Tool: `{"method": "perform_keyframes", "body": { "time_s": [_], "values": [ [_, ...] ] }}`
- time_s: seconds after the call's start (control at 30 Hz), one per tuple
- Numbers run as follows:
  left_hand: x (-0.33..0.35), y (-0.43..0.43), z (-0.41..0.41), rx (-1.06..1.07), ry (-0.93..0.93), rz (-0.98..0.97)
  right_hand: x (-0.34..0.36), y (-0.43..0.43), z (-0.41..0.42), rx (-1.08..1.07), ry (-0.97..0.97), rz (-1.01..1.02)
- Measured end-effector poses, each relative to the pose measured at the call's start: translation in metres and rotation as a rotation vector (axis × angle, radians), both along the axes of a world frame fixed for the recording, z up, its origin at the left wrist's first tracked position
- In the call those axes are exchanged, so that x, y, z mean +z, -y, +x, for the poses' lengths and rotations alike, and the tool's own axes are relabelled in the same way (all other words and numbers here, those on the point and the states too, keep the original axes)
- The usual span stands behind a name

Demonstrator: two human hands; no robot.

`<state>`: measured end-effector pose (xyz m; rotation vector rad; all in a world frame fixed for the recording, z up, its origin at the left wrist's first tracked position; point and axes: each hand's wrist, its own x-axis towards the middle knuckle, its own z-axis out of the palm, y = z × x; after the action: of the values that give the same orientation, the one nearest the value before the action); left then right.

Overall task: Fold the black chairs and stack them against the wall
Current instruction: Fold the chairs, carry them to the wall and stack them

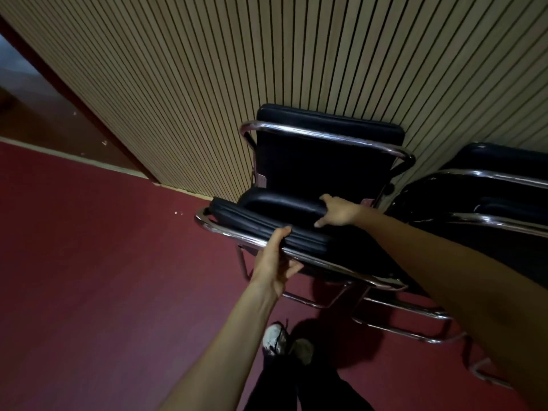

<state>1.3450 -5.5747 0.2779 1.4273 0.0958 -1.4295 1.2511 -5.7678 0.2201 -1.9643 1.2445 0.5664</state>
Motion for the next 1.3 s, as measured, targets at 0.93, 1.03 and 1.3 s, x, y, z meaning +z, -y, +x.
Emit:
{"method": "perform_keyframes", "body": {
  "time_s": [0.93,1.03,1.3],
  "values": [
    [0.008,0.036,0.010,-0.019,-0.020,0.006,-0.050,0.055,0.028,0.266,-0.156,-0.222],
    [0.006,0.048,0.007,0.004,-0.039,0.021,-0.050,0.064,0.034,0.298,-0.196,-0.197],
    [0.001,0.095,0.000,0.043,-0.044,0.039,-0.016,0.093,0.034,0.228,-0.103,0.050]
  ]
}}
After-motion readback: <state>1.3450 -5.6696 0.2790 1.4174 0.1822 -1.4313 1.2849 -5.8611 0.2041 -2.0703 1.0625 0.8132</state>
